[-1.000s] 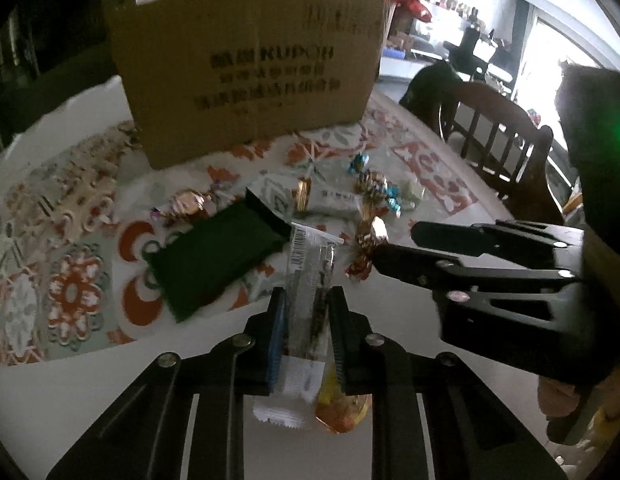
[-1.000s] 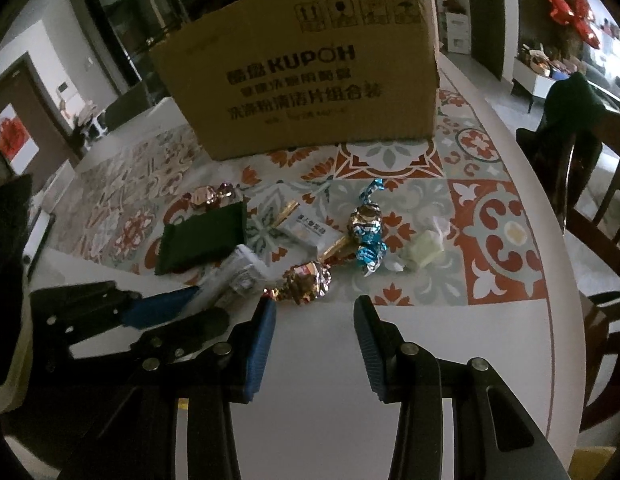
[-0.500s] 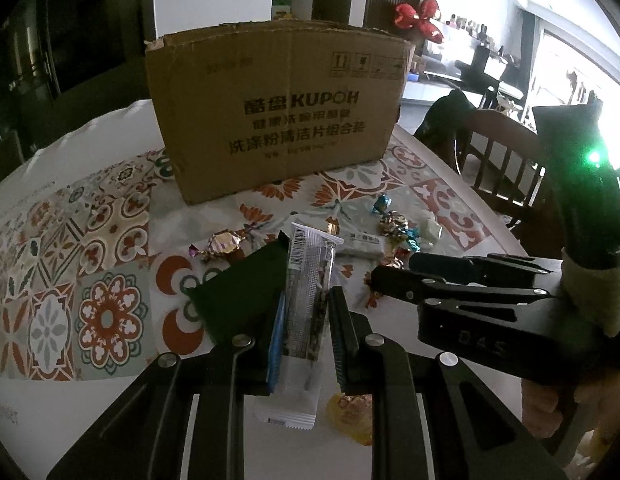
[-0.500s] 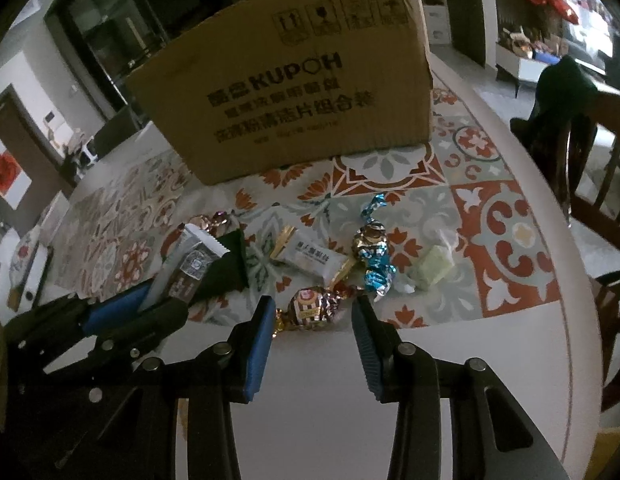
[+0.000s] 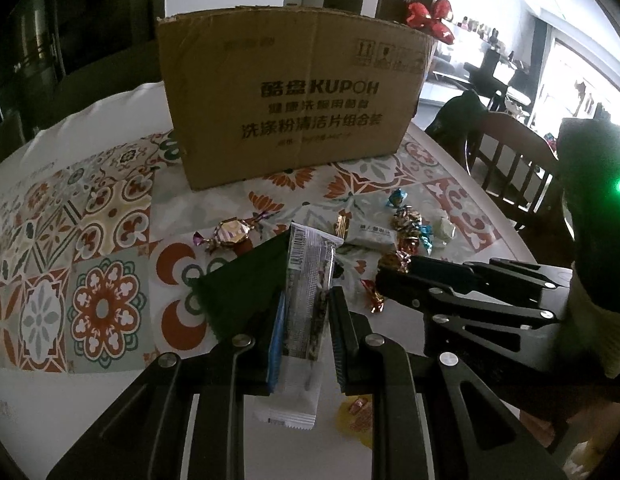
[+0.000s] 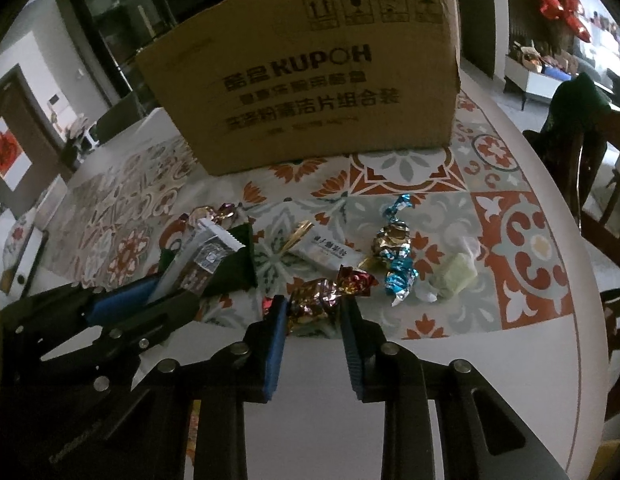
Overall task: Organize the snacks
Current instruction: 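Grasp the white-and-grey bar with the left tool while the right tool grasps a gold foil candy, then lift and carry the bar and gold candy over the cardboard box with both tools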
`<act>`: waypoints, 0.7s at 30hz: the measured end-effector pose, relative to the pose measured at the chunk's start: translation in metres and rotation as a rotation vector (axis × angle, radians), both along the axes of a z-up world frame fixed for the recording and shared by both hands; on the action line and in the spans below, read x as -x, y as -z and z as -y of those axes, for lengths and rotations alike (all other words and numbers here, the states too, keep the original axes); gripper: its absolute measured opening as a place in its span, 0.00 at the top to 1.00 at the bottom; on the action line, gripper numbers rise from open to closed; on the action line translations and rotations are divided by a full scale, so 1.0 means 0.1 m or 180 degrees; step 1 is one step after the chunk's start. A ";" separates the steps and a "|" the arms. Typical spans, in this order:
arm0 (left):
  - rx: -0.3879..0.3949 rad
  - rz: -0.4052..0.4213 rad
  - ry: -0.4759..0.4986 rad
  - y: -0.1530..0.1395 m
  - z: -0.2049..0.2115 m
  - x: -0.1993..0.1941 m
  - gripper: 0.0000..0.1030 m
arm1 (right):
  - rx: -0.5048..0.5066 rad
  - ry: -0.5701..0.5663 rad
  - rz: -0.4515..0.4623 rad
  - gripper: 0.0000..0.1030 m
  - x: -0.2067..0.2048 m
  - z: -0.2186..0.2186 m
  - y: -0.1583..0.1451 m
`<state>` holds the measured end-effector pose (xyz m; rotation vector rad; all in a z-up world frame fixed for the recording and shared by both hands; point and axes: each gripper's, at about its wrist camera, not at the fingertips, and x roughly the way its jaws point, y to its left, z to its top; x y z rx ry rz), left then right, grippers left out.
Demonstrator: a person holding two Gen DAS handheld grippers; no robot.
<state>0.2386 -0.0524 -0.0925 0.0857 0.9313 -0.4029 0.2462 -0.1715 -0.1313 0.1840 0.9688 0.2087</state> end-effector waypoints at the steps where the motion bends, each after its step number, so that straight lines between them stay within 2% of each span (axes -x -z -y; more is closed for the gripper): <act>1: 0.0002 0.0004 -0.0001 0.00 0.00 0.00 0.79 | 0.0003 0.0002 0.0016 0.73 0.01 0.00 -0.01; 9: 0.0078 0.0075 -0.0031 -0.16 -0.02 0.05 0.79 | 0.0075 -0.0033 0.0224 0.73 0.14 0.02 -0.23; 21: 0.0214 0.0384 -0.0041 -0.66 -0.05 0.08 0.79 | 0.0087 -0.0038 0.0637 0.73 0.22 0.06 -0.76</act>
